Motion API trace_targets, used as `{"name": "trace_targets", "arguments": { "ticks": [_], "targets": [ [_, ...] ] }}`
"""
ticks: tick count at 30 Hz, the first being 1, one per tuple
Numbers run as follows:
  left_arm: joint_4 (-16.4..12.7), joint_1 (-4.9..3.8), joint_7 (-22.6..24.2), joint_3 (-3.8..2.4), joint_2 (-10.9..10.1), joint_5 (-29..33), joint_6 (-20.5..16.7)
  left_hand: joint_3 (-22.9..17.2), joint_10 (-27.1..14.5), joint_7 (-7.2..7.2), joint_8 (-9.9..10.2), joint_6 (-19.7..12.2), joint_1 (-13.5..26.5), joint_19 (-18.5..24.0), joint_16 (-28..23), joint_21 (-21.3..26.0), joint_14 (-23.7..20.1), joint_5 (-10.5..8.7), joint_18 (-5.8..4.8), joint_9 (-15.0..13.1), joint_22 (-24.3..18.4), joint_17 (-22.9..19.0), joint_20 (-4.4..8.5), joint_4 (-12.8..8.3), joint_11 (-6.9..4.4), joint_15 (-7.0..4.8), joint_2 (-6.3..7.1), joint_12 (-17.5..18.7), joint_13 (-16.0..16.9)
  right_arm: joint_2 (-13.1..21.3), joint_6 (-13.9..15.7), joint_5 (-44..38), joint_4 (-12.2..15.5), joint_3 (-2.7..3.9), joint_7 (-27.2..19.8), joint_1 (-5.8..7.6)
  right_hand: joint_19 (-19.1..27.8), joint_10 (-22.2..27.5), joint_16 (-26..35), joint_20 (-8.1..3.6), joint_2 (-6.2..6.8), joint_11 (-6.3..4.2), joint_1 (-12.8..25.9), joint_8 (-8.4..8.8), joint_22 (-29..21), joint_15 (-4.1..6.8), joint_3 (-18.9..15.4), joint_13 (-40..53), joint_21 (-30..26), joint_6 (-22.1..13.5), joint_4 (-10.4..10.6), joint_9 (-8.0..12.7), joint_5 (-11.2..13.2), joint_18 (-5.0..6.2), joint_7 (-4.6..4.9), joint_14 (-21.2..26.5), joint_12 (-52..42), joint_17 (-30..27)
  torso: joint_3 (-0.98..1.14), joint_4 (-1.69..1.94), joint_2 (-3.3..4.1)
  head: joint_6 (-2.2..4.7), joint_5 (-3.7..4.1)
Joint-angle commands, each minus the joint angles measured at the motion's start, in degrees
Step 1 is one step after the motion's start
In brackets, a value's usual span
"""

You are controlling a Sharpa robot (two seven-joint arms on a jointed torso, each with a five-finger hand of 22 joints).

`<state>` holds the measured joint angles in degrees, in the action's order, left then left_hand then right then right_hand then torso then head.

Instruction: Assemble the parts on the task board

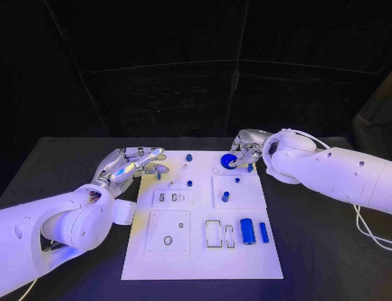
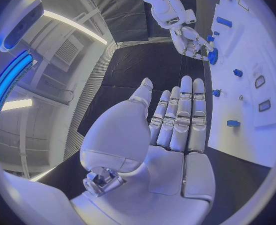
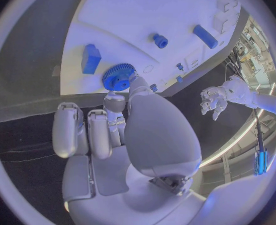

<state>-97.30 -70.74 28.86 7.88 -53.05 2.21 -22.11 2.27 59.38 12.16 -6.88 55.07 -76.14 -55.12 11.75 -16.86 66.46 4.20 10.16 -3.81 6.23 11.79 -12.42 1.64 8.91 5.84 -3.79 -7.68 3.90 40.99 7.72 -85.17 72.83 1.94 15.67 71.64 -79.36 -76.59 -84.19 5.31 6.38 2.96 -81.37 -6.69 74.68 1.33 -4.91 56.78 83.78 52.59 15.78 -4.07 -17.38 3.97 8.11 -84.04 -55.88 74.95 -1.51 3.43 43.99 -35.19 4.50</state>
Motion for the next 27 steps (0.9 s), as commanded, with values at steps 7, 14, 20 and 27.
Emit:
{"name": "trace_targets", "arguments": {
  "ticks": [7,14,20,27],
  "targets": [
    [0.2,-0.08,0.0,-0.05,0.1,-0.3,0.9,0.1,0.2,0.03,0.3,0.1,0.0,-0.5,-0.4,0.3,-0.1,-0.03,0.39,0.1,-0.1,0.1,-0.09,-0.5,0.2,0.25,-0.64,0.2,-0.1,-0.9,-2.1,-2.0,-0.5,0.04,-0.2,0.11,-0.6,-1.2,-0.7,-0.11,-1.18,-0.2,-2.2,-0.91,0.6,-0.06,1.1,4.0,0.4,1.3,-1.4,-0.1,1.0,-0.75,-0.21,-3.6,-3.6,2.7,-0.04,0.02,0.0,-0.2,0.37],
    [0.3,-0.08,-0.1,-0.05,0.1,-0.3,1.0,0.0,0.3,0.03,0.3,0.1,-0.1,-0.5,-0.5,0.3,-0.1,-0.02,0.39,0.1,-0.1,0.1,-0.09,-0.5,0.21,0.24,-0.69,0.3,-0.1,-1.6,-2.5,-2.8,-1.2,0.03,-0.1,0.1,-0.8,-1.8,-0.8,-0.15,-1.69,-0.27,-2.5,-1.17,0.9,-0.01,1.5,5.9,0.6,1.9,-1.8,-0.1,1.3,-0.81,-0.28,-3.6,-5.4,3.2,-0.06,0.05,0.04,-0.3,0.39],
    [0.3,-0.08,-0.1,-0.05,0.1,-0.3,1.0,0.0,0.3,0.03,0.3,0.1,-0.1,-0.5,-0.6,0.4,-0.1,-0.02,0.39,0.1,-0.1,0.1,-0.09,-0.6,0.21,0.24,-0.72,0.3,-0.1,-1.9,-2.3,-4.3,-1.4,0.02,0.3,0.09,-1.0,-2.5,-1.0,-0.27,-2.66,-0.49,-3.3,-1.79,1.4,0.17,2.6,7.9,0.8,3.3,-2.6,-0.2,2.2,-0.9,-0.53,-3.7,-7.3,3.7,-0.04,0.08,0.02,-0.24,0.45],
    [0.3,-0.08,-0.2,-0.05,0.1,-0.3,1.1,0.0,0.3,0.04,0.4,0.1,-0.2,-0.6,-0.6,0.4,-0.1,-0.01,0.39,0.1,-0.2,0.1,-0.09,-0.7,0.21,0.24,-0.75,0.4,-0.1,-1.8,2.1,-8.3,-0.2,0.01,0.1,0.07,-2.7,-4.6,-1.6,-1.14,-6.19,-1.74,-8.0,-3.69,3.9,1.19,8.7,12.8,1.8,8.5,-6.3,-0.7,8.6,-1.41,-1.93,-3.9,-12.1,4.9,-0.02,0.02,0.02,-0.3,0.45]
  ]
}}
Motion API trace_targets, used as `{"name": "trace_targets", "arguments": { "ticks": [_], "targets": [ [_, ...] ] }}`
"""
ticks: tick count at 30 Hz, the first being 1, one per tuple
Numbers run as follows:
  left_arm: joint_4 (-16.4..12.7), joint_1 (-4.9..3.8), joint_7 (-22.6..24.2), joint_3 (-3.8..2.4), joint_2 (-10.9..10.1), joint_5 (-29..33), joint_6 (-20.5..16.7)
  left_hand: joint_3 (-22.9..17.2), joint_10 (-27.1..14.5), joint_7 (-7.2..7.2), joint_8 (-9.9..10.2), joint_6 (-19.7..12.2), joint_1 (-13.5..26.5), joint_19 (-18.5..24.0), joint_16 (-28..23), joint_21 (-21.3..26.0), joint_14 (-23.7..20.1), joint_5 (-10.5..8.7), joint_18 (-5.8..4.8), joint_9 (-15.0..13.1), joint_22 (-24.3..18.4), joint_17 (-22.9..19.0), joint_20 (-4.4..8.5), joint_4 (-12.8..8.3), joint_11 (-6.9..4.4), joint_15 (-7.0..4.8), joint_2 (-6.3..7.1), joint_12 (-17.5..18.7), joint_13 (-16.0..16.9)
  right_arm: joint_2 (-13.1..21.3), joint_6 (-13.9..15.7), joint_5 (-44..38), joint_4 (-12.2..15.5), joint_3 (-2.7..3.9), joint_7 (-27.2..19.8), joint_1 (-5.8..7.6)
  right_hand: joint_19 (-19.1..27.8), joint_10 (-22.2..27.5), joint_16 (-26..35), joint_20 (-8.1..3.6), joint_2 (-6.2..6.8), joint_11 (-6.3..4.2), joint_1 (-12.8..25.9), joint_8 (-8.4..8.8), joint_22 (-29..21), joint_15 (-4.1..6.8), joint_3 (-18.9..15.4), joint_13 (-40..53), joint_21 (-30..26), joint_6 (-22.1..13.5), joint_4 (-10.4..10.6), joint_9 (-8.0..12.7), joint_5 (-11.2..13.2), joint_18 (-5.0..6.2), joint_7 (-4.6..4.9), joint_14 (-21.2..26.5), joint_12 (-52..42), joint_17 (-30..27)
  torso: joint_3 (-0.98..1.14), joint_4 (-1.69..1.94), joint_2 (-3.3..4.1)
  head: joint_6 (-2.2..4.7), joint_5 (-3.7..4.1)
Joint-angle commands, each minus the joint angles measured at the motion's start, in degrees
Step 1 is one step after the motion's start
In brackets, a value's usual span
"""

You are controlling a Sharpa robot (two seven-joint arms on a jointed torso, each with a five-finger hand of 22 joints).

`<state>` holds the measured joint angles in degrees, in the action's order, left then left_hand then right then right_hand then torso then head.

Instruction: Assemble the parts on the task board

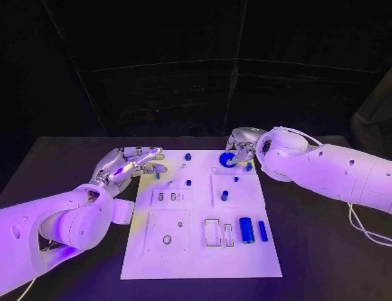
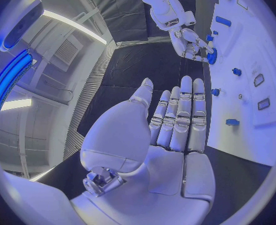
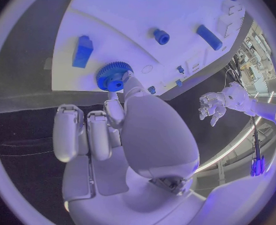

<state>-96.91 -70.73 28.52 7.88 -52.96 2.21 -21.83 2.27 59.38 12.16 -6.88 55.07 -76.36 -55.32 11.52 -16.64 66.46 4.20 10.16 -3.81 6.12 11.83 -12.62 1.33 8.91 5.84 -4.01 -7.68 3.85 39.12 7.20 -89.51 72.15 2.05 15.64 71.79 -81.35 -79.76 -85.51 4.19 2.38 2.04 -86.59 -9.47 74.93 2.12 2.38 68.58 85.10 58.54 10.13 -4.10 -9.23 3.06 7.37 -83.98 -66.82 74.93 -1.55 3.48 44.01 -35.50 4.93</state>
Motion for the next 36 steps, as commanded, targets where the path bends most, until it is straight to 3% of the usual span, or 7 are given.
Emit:
{"name": "trace_targets", "arguments": {
  "ticks": [1,7,12,19,24,36],
  "targets": [
    [-0.1,-0.09,0.1,-0.05,0.0,-0.3,0.8,0.0,0.3,0.04,0.4,0.1,0.1,-0.4,-0.4,0.2,-0.1,-0.01,0.39,0.1,0.0,0.1,0.11,-0.3,0.21,0.24,-0.53,0.4,-0.1,0.1,3.2,-4.4,0.7,-0.09,0.1,-0.07,-0.9,-1.6,-0.3,-0.13,-2.26,-0.94,-2.8,-1.03,3.9,0.49,2.0,1.5,0.6,3.0,-1.0,-0.7,0.4,-0.57,-1.34,-4.0,-1.6,5.0,0.0,-0.04,0.0,0.01,0.02],
    [-0.1,-0.09,0.1,-0.05,0.0,-0.3,0.9,-0.1,0.3,0.03,0.4,0.1,0.0,-0.4,-0.5,0.2,-0.1,-0.01,0.39,0.1,-0.1,0.1,0.11,-0.4,0.21,0.24,-0.58,0.4,-0.1,0.6,6.2,-3.7,2.6,-0.1,-0.5,-0.09,-1.7,-2.0,-0.4,-0.42,-1.47,-1.13,-0.7,-0.67,5.2,0.68,3.7,2.3,1.1,3.6,-1.1,-0.5,-1.5,-0.84,-1.55,-4.1,-2.1,5.4,0.02,0.01,-0.01,0.08,-0.16],
    [-0.2,-0.09,0.0,-0.05,-0.1,-0.3,0.9,-0.1,0.3,0.03,0.4,0.1,0.0,-0.4,-0.5,0.2,-0.1,-0.01,0.39,0.1,-0.1,0.1,0.11,-0.4,0.21,0.24,-0.58,0.4,-0.1,1.0,9.1,-0.4,5.5,-0.09,-0.9,-0.08,-2.0,-1.9,-0.3,-0.24,-0.46,-0.69,2.4,0.57,5.6,0.36,4.2,2.5,1.3,2.4,-0.1,0.0,0.1,-0.95,-1.02,-4.0,-2.0,5.3,-0.04,-0.05,-0.05,0.29,-0.26],
    [-0.3,-0.09,-0.1,-0.05,-0.1,-0.3,1.1,-0.1,0.3,0.03,0.4,0.1,-0.1,-0.4,-0.5,0.3,-0.1,-0.01,0.39,0.1,-0.1,0.1,0.11,-0.5,0.21,0.25,-0.63,0.5,-0.1,-0.7,12.2,-0.6,7.8,-0.07,-0.7,-0.08,-2.2,-1.9,-0.3,-0.07,0.1,-0.57,3.6,1.07,6.0,0.24,5.2,2.8,1.4,2.4,0.1,0.0,-0.8,-1.01,-0.91,-4.0,-2.0,5.3,0.0,0.08,0.05,0.39,-0.55],
    [-0.3,-0.09,-0.2,-0.05,0.0,-0.3,1.1,-0.1,0.3,0.03,0.4,0.1,-0.1,-0.4,-0.6,0.3,-0.1,-0.01,0.39,0.1,-0.1,0.2,0.1,-0.5,0.21,0.25,-0.64,0.5,-0.1,-3.4,12.5,-1.4,7.0,-0.05,-0.4,-0.07,-2.3,-1.9,-0.3,-0.04,0.22,-0.55,3.9,1.17,6.1,0.22,5.5,2.8,1.5,2.4,0.1,0.0,-1.1,-1.03,-0.91,-4.0,-2.0,5.3,-0.1,0.07,-0.03,0.27,-0.72],
    [-0.1,-0.09,-0.2,-0.05,0.2,-0.3,1.2,-0.1,0.3,0.03,0.4,0.1,-0.1,-0.4,-0.6,0.3,-0.1,-0.01,0.39,0.1,-0.1,0.2,0.1,-0.5,0.21,0.25,-0.64,0.5,-0.1,-10.1,9.2,-2.0,2.1,-0.45,-0.8,-0.25,-2.3,-1.8,-0.2,-0.02,0.33,-0.51,4.4,1.31,6.1,0.2,5.8,2.6,1.5,2.4,0.2,0.0,-1.3,-1.04,-0.86,-4.0,-1.6,5.0,0.0,0.04,0.04,0.21,-1.07]
  ]
}}
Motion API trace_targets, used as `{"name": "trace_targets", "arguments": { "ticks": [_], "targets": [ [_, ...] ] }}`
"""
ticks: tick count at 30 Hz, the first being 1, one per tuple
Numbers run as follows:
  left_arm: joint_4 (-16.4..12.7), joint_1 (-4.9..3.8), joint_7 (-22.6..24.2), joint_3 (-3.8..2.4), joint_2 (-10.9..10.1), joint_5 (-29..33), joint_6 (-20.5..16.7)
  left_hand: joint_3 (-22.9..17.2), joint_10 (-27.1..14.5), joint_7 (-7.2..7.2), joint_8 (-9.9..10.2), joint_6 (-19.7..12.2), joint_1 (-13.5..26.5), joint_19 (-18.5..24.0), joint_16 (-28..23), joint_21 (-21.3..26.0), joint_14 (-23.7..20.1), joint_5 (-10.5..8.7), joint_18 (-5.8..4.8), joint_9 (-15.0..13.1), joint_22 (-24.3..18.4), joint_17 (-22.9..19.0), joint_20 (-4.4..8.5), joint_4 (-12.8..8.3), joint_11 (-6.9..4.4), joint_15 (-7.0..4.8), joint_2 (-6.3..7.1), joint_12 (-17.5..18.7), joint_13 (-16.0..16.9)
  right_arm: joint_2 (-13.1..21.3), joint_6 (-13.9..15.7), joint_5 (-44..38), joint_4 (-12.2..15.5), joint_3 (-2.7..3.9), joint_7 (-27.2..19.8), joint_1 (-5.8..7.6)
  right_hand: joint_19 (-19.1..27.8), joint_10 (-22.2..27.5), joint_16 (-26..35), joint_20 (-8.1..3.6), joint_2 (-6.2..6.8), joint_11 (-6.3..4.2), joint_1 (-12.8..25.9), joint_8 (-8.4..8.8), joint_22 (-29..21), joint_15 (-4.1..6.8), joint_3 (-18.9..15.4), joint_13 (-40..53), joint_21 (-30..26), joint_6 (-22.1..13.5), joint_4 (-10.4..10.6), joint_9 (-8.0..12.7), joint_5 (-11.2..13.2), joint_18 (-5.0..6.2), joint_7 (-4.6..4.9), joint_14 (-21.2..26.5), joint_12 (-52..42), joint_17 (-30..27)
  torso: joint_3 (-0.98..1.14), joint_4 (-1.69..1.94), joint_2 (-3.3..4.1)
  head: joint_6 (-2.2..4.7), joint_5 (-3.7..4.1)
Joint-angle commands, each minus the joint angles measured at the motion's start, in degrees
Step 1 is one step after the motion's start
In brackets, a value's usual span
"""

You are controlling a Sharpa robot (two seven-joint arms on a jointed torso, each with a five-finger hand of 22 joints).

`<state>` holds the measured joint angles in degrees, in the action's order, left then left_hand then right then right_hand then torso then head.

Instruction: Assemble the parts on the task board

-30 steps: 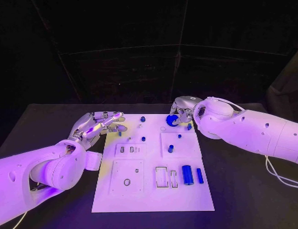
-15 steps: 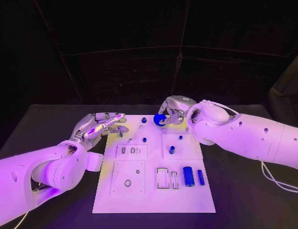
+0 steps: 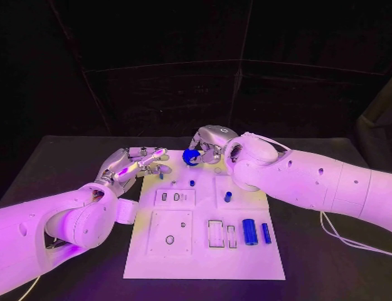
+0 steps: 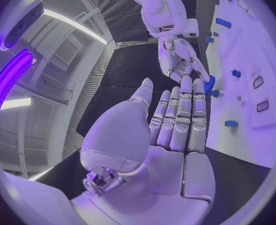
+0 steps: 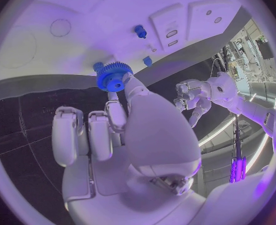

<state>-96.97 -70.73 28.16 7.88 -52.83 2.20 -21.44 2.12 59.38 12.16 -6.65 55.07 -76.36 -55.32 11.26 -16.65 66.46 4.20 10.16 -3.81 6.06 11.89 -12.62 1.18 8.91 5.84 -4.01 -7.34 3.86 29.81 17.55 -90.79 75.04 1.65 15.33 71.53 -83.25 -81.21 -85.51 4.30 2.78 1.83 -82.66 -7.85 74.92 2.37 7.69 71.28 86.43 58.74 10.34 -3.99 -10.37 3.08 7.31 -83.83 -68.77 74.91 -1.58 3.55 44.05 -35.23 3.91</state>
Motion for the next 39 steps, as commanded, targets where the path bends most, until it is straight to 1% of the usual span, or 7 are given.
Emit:
{"name": "trace_targets", "arguments": {
  "ticks": [1,17,22,25,30,35,39],
  "targets": [
    [-0.1,-0.09,0.2,-0.05,0.1,-0.3,0.8,0.0,0.3,0.03,0.2,0.1,-0.1,-0.4,-0.3,0.3,-0.1,-0.01,0.39,0.1,-0.1,0.1,0.1,-0.4,0.21,0.25,-0.64,0.2,-0.1,-1.2,-1.5,-0.8,-1.1,-0.09,-0.5,-0.04,-0.4,-0.3,-0.1,-0.12,-0.07,-0.3,0.4,-0.31,6.1,-0.05,0.5,-0.1,0.2,2.2,0.0,-0.1,-0.2,-1.05,-0.8,-4.1,0.4,5.0,0.02,-0.04,0.01,-0.05,-0.06],
    [0.0,-0.1,0.2,-0.06,0.2,-0.3,0.8,0.0,0.3,0.02,0.3,0.1,-0.1,-0.4,-0.4,0.3,-0.1,-0.01,0.39,0.1,-0.1,0.1,0.1,-0.5,0.21,0.26,-0.68,0.2,-0.1,-3.9,-5.4,-2.7,-4.1,-0.37,-0.1,-0.79,-0.4,0.4,0.0,0.09,0.98,0.07,1.8,0.67,6.2,-0.33,0.9,-1.0,0.1,1.1,-0.1,0.1,0.1,-1.06,-0.34,-4.1,1.8,4.9,0.06,-0.1,0.0,-0.41,-0.34],
    [0.0,-0.1,0.1,-0.06,0.2,-0.3,0.8,0.0,0.3,0.02,0.3,0.1,-0.1,-0.4,-0.4,0.3,-0.1,-0.01,0.39,0.1,-0.1,0.1,0.1,-0.5,0.21,0.26,-0.68,0.2,-0.1,-4.1,-3.6,-3.1,-4.5,-0.42,0.3,-0.84,0.5,4.0,0.3,0.76,2.49,1.19,3.4,3.85,5.1,-1.23,0.4,-6.4,-0.3,-4.1,0.1,0.4,1.3,-0.84,0.93,-3.9,9.0,4.5,0.03,-0.1,-0.01,-0.34,-0.28],
    [0.0,-0.1,0.1,-0.06,0.2,-0.3,0.8,0.0,0.3,0.02,0.3,0.1,-0.1,-0.4,-0.4,0.3,-0.1,-0.01,0.39,0.1,-0.1,0.1,0.1,-0.5,0.21,0.26,-0.68,0.2,-0.1,-4.2,-3.0,-3.2,-4.6,-0.43,0.2,-0.85,0.8,5.0,0.4,1.17,3.23,1.66,4.2,4.39,4.7,-1.64,0.0,-7.9,-0.5,-6.1,0.4,0.4,1.6,-0.74,1.41,-3.9,10.9,4.4,0.03,-0.13,-0.02,-0.34,-0.33],
    [0.0,-0.1,0.1,-0.06,0.2,-0.3,0.8,0.0,0.3,0.02,0.3,0.1,-0.1,-0.4,-0.4,0.3,-0.1,-0.01,0.39,0.1,-0.1,0.1,0.1,-0.5,0.21,0.26,-0.68,0.2,-0.1,-4.3,-2.7,-3.2,-4.8,-0.46,0.0,-0.86,1.2,5.5,0.6,2.07,5.33,2.51,6.0,4.19,4.2,-2.45,-2.6,-9.0,-0.8,-9.5,3.3,0.2,2.0,-0.61,2.29,-3.8,12.2,4.2,0.06,-0.17,0.0,-0.25,-0.37],
    [0.0,-0.1,0.0,-0.06,0.1,-0.3,0.9,0.0,0.3,0.02,0.3,0.1,-0.1,-0.4,-0.4,0.3,-0.1,-0.01,0.39,0.1,-0.1,0.1,0.1,-0.5,0.21,0.26,-0.68,0.2,-0.1,-4.2,-4.1,-2.8,-4.7,-0.48,-0.1,-0.87,1.0,5.0,0.5,2.27,4.79,2.5,7.4,3.48,4.5,-2.51,-4.5,-8.2,-0.7,-8.4,6.0,-0.1,0.5,-0.65,2.15,-3.9,11.1,4.5,0.08,-0.18,0.0,-0.28,-0.36],
    [0.0,-0.1,0.0,-0.06,0.1,-0.3,0.9,-0.1,0.3,0.03,0.3,0.1,-0.2,-0.4,-0.5,0.4,-0.1,-0.01,0.39,0.1,-0.2,0.2,0.09,-0.6,0.22,0.26,-0.7,0.3,-0.1,-4.0,-5.3,-2.2,-4.6,-0.49,-0.2,-0.87,0.6,4.0,0.3,2.16,3.72,2.25,8.7,2.86,5.0,-2.33,-5.7,-6.5,-0.5,-7.0,6.2,-0.3,-0.2,-0.75,1.81,-4.0,9.0,4.9,0.11,-0.17,0.04,-0.32,-0.36]
  ]
}}
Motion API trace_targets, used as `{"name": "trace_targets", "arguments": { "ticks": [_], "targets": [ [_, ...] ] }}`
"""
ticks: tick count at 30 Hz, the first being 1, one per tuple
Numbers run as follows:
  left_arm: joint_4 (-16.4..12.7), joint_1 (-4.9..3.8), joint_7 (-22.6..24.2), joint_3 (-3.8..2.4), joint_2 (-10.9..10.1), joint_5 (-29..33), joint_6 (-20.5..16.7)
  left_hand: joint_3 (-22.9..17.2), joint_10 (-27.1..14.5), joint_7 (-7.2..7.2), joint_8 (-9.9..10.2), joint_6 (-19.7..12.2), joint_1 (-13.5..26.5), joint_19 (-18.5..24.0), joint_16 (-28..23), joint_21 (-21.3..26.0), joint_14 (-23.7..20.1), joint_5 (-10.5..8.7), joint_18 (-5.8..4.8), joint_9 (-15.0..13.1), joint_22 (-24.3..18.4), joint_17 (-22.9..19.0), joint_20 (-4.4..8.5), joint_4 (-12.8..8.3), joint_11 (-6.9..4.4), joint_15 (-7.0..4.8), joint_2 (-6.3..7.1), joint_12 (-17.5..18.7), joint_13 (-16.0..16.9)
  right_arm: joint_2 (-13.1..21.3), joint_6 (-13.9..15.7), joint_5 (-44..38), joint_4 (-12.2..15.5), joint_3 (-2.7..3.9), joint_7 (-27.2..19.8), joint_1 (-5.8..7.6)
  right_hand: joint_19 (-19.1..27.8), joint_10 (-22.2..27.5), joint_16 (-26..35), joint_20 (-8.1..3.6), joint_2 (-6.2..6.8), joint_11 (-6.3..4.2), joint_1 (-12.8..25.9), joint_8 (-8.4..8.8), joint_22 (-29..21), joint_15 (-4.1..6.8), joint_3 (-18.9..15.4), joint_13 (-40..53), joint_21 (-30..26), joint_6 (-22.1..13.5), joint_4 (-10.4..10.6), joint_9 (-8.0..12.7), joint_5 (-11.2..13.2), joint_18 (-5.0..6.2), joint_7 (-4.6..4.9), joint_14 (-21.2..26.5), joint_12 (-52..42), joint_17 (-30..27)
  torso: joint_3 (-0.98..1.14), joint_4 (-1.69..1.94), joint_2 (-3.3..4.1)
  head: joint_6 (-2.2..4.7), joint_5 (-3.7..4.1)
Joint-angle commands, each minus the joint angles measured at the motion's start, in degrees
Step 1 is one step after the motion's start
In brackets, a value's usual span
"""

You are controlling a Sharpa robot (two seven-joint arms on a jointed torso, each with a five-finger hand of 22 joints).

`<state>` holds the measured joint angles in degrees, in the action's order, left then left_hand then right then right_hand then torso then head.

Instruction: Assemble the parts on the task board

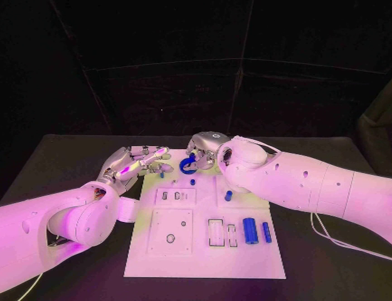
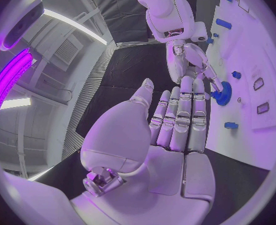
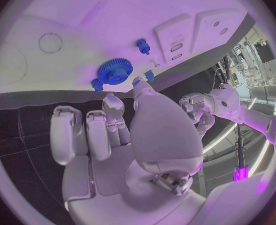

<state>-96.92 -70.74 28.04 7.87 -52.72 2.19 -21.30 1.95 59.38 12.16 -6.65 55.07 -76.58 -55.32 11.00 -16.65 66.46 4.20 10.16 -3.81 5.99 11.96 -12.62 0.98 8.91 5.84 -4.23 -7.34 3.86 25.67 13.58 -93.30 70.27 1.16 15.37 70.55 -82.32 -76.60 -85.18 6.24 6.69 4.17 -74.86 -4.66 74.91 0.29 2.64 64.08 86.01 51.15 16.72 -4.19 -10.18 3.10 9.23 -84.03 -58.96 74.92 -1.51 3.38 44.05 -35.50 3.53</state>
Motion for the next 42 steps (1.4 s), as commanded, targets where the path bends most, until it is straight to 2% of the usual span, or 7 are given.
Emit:
{"name": "trace_targets", "arguments": {
  "ticks": [1,4,9,14,21,30,42],
  "targets": [
    [-0.1,-0.09,0.1,-0.05,0.0,-0.3,0.7,0.1,0.3,0.03,0.3,0.1,0.0,-0.4,-0.2,0.4,-0.1,-0.01,0.38,0.1,-0.1,0.1,0.09,-0.4,0.22,0.27,-0.48,0.3,-0.1,0.2,-1.4,0.5,0.3,0.0,-0.3,0.11,-0.4,-0.7,0.0,0.19,-0.35,-0.14,1.0,-0.39,5.0,-0.22,-0.7,0.9,-0.1,0.8,-0.2,-0.1,-0.5,-0.79,-0.15,-3.8,-1.1,5.0,0.04,-0.01,0.03,-0.05,0.02],
    [-0.1,-0.09,0.1,-0.05,0.0,-0.3,0.8,0.1,0.3,0.03,0.3,0.1,0.0,-0.4,-0.2,0.4,-0.1,-0.01,0.38,0.1,-0.1,0.1,0.09,-0.4,0.22,0.27,-0.48,0.3,-0.1,0.7,-0.6,0.9,0.7,-0.01,-0.3,0.1,-0.5,-1.1,-0.1,0.07,-1.02,-0.27,1.4,-0.53,5.3,-0.1,-1.1,1.7,0.0,1.3,-0.3,-0.1,-1.2,-0.83,-0.3,-3.8,-2.1,5.2,0.03,-0.01,0.0,-0.03,-0.01],
    [-0.1,-0.09,0.0,-0.05,-0.2,-0.3,0.9,0.1,0.3,0.03,0.3,0.1,0.0,-0.4,-0.2,0.4,-0.1,-0.01,0.38,0.1,-0.1,0.1,0.09,-0.4,0.22,0.27,-0.48,0.3,-0.1,3.7,7.3,3.4,2.9,-0.03,-2.5,-0.03,-1.2,-2.8,-0.6,-0.12,-1.85,-0.44,0.5,-0.35,6.2,0.07,-1.3,4.9,0.4,1.6,-1.0,0.1,-3.7,-1.05,-0.43,-4.1,-5.9,6.2,0.06,-0.07,-0.04,0.19,0.01],
    [0.0,-0.1,0.1,-0.05,-0.6,-0.3,0.9,0.1,0.3,0.03,0.3,0.1,0.0,-0.4,-0.3,0.4,-0.1,-0.02,0.38,0.1,-0.1,0.1,0.09,-0.4,0.22,0.27,-0.49,0.3,-0.1,11.5,13.2,13.6,8.0,-0.02,-11.0,-0.06,-1.0,-2.8,-0.5,-0.18,-1.9,-0.46,-2.0,-0.07,6.0,0.09,-1.2,5.3,0.3,1.5,-2.6,0.2,-3.5,-0.98,-0.41,-4.0,-6.4,5.9,0.1,-0.48,-0.15,0.69,-0.18],
    [0.2,-0.1,0.0,-0.05,-0.9,-0.3,1.1,0.0,0.4,-0.04,0.3,0.2,0.0,-0.5,-0.4,0.5,0.0,-0.01,0.4,0.1,-0.2,0.2,0.1,-0.6,0.16,0.24,-0.58,0.4,-0.1,21.6,9.2,25.8,11.1,-0.02,-19.7,0.01,1.0,-1.5,0.7,-0.27,-1.6,-0.64,-6.0,-0.14,3.3,0.23,-1.0,4.2,-0.9,2.3,-5.7,0.1,-3.6,-0.37,-0.56,-3.5,-4.7,3.9,0.39,-1.25,-0.25,1.3,-0.31],
    [0.9,-0.08,-0.2,-0.03,-0.4,-0.3,1.9,-0.2,1.5,-0.25,0.3,1.0,0.0,-1.2,-0.5,0.5,1.0,-0.01,0.46,0.0,-0.3,0.7,0.34,-1.0,-0.13,-0.09,-0.86,0.3,0.0,26.9,5.4,28.9,8.4,-0.06,-23.9,-0.02,1.7,-1.0,1.2,-0.45,-0.93,-0.89,-7.8,-0.43,2.5,0.44,-1.4,3.5,-1.4,3.3,-7.3,0.1,-3.4,-0.18,-0.83,-3.3,-3.7,3.3,0.94,-1.51,-0.16,1.5,0.25],
    [1.8,-0.03,-0.1,0.0,0.2,-0.3,2.1,-0.3,1.7,-0.33,0.3,1.1,-0.1,-1.4,-0.6,0.5,1.1,0.0,0.44,0.0,-0.4,0.8,0.4,-1.1,-0.2,-0.14,-0.95,0.4,0.0,26.6,3.6,29.1,4.7,-0.09,-24.7,-0.88,1.9,-0.8,1.3,-0.49,-0.67,-0.78,-8.0,0.1,2.2,0.42,-1.9,3.3,-1.5,2.6,-7.6,0.3,-3.5,-0.12,-0.68,-3.3,-3.3,3.3,0.69,-1.47,-0.19,1.23,0.9]
  ]
}}
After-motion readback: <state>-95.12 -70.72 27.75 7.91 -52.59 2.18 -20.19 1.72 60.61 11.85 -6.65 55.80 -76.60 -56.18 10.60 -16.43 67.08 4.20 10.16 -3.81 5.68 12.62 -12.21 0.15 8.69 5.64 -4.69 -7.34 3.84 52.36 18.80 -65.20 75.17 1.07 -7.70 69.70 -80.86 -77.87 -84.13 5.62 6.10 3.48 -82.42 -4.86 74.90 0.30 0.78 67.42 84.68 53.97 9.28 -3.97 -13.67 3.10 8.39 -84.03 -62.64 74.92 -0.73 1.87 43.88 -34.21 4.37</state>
